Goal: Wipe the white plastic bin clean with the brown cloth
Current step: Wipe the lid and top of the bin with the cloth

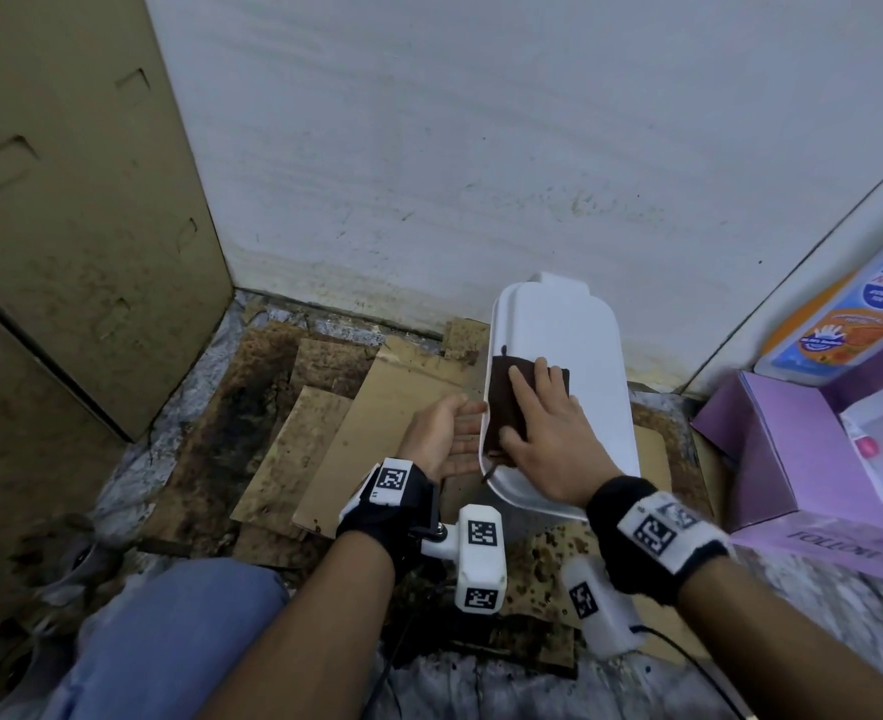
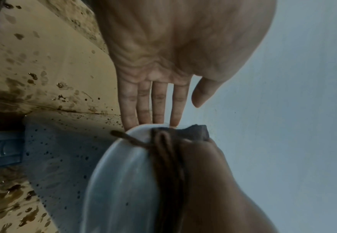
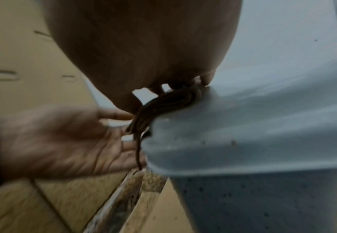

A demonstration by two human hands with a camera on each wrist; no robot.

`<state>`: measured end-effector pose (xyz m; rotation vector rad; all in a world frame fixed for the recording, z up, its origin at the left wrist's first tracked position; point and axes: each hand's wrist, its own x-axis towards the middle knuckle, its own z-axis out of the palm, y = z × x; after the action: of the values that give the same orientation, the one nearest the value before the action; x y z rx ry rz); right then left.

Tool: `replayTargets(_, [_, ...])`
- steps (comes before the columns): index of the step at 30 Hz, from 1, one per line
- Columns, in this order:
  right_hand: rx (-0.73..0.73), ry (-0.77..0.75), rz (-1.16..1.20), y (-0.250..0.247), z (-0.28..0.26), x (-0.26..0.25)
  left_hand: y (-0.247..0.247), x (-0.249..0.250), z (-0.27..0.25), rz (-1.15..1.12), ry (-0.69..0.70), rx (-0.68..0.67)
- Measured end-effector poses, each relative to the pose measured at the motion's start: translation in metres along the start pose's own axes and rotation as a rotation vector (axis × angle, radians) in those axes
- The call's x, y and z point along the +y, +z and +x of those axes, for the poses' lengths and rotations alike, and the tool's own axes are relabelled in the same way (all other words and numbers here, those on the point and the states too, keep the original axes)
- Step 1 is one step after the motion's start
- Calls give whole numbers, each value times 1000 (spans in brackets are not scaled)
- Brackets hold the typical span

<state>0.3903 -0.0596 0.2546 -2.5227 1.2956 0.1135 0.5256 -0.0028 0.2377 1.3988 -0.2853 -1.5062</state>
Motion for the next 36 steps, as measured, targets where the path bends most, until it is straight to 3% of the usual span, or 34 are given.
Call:
replayTargets(3, [114,64,-132,23,-14,-19,2,0,1,5,-2,12])
replayTargets(7, [233,159,-148,36,6,-29,2,-5,4,-11,8,36])
replayTargets(13, [108,153,-129,8,35,-22,-1,-5,4,-39,7,34])
replayTargets(20, [25,76,-238,8,5,-32,2,1,4,-62,30,54])
replayTargets(30, [-16,122,-354,-15,62,-32,2,-5,16,-63,29,84])
replayTargets(36, [12,50,-269,-4,23,-30,3,-4,17,-84,4,72])
